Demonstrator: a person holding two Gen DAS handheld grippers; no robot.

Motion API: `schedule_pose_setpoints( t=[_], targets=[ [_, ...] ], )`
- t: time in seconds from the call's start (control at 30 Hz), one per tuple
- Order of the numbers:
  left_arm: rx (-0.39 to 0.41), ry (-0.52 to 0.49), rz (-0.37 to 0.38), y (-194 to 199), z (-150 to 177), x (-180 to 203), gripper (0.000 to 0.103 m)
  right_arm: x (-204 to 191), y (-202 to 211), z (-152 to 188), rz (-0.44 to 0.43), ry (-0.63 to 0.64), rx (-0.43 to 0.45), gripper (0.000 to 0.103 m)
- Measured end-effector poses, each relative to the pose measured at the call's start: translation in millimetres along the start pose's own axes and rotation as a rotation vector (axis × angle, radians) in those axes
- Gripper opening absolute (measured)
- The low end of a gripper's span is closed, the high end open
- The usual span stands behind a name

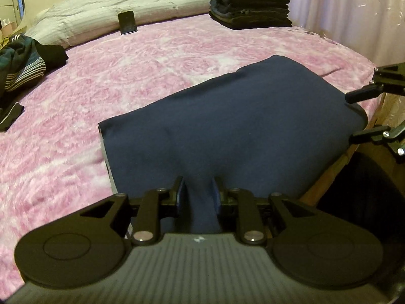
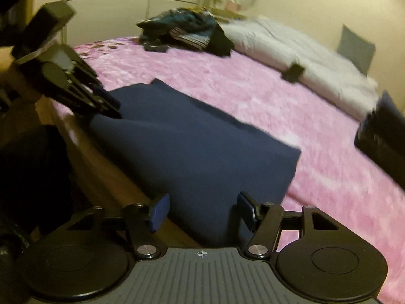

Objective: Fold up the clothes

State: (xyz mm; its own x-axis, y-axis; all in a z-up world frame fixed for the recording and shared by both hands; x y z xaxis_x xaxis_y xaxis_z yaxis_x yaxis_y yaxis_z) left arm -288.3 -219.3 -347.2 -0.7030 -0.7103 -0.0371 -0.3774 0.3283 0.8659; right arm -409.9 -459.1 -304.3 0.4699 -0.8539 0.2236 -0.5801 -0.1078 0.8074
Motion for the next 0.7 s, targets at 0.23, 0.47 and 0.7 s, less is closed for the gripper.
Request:
schedule_pose_setpoints(
  t=[0.23, 0.47, 0.7],
  targets=[
    [-0.003, -0.004, -0.014, 0, 0, 3, 0.020, -26, -15, 1, 0.056, 0.176, -0.030, 0.063],
    [-0.004, -0.010, -0.016, 1, -1, 3, 0.020, -44, -40, 0, 0.132, 0.358, -0.092, 0.063],
    [0.011, -0.036, -0.030, 4, 0, 3, 0.023, -40, -55, 2, 0.178, 0.418, -0.121, 0.044]
  ],
)
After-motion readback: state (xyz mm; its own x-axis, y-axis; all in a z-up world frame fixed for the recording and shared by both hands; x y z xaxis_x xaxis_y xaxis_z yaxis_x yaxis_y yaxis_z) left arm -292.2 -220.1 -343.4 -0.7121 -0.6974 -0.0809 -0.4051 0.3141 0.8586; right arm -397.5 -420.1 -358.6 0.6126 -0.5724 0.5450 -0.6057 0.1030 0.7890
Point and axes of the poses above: each gripper's, at about its wrist camera, not at the fingertips, and y roughly against the way its jaws point, x to its right, z to its underside, the point moved 3 cm from there along -y, roughly the way its jaws point, and after that the axes turned 12 degrees about -x, right-handed, at the moved point
